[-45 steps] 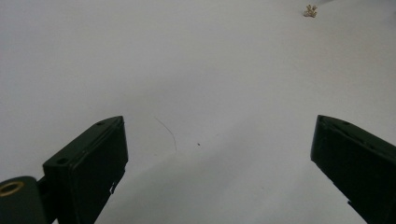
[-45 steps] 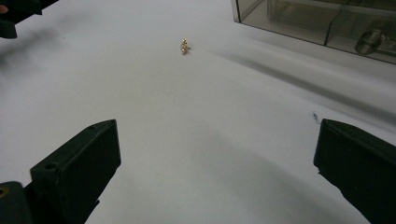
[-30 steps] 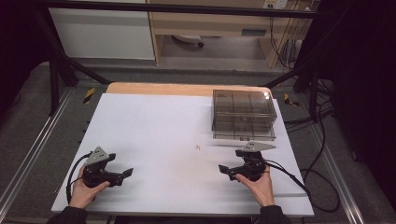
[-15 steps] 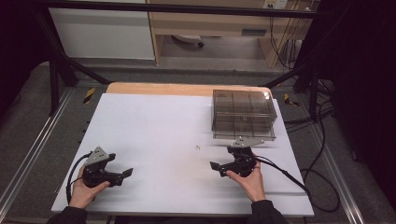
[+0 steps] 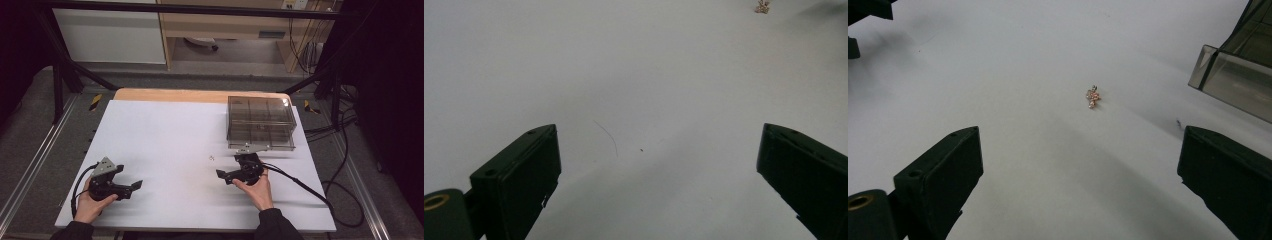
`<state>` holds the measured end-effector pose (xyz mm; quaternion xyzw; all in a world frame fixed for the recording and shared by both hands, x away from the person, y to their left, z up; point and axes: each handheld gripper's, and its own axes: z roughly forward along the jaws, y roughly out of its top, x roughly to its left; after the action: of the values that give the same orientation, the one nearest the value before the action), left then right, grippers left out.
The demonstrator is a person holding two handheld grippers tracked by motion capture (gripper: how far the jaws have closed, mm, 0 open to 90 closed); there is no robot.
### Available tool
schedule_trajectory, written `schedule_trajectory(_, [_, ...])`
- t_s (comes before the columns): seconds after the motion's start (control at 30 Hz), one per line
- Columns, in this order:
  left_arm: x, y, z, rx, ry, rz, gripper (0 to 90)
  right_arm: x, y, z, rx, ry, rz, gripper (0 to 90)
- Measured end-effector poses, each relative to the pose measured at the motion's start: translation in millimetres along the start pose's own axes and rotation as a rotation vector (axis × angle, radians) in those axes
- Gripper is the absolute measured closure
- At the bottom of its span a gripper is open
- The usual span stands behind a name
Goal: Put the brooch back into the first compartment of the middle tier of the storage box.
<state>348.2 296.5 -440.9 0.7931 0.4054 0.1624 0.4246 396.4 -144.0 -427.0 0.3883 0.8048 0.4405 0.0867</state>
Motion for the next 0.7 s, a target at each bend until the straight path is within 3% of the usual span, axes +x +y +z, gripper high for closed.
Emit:
schedule_trajectory(0.2, [-0.1,0.0,0.3,0.002,-0.003,0.003,3.9,0.9,4.4,8.0,0.004,-0.014,-0.009,8.5])
schedule_trajectory(0.4, [0.1,-0.2,0.4,0.003,-0.003,0.002,3.9,-1.5,7.8,17.0,-0.010,-0.003,0.023,18.4])
schedule_trajectory(0.7, [-0.1,-0.3,1.1,0.006,-0.003,0.003,4.0,-5.5,7.6,23.7,0.000,-0.004,0.017,27.1])
